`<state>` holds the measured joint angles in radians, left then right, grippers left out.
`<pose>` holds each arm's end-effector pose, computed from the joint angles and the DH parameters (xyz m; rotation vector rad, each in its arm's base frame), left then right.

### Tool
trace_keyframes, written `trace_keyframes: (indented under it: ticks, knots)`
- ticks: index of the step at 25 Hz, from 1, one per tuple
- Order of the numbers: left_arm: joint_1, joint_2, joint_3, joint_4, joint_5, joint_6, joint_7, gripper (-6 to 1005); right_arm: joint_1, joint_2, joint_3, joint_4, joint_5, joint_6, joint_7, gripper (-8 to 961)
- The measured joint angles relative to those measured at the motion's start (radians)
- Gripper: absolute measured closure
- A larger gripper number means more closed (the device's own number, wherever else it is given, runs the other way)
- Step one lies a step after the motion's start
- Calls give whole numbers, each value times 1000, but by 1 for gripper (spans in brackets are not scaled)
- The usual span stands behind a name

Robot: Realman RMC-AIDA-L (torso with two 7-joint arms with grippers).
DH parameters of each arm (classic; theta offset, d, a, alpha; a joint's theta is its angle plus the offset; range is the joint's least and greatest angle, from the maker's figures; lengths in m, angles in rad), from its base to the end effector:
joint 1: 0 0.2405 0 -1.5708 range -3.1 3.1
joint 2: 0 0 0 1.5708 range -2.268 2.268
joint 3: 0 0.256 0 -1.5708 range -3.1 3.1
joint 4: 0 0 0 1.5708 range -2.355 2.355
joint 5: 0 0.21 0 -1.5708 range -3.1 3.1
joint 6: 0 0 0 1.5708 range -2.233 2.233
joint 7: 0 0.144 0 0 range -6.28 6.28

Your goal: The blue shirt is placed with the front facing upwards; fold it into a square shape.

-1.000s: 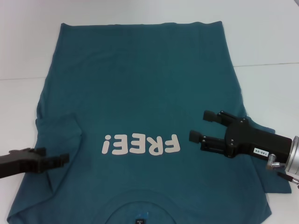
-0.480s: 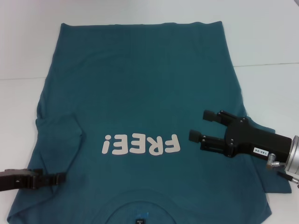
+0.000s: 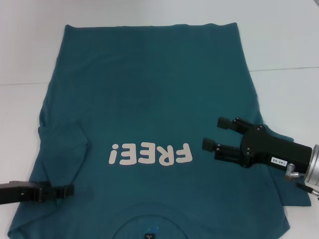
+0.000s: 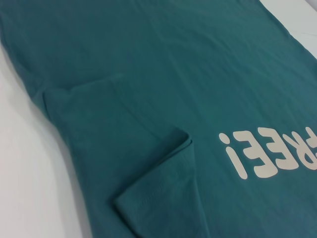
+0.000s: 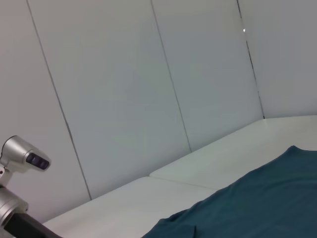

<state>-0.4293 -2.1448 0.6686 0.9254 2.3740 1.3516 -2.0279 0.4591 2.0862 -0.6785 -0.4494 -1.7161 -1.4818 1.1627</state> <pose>-0.3233 0.3222 0.0149 -2.3202 -1.3762 -0.2419 0.2801 0.3164 -0.0136 -2.4486 0.6656 0.9602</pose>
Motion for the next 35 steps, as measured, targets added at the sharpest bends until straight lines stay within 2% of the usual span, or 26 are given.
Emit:
trace_keyframes:
  ticks: [20,35]
  knots:
    - [-43,-13,41,-10,-4,4,-5,91,-2,0,4,0,1,-2,-1,30]
    - [-57,-17,94,-22,-44,98,9,91,1,0,5,-2,1,0,-2,37]
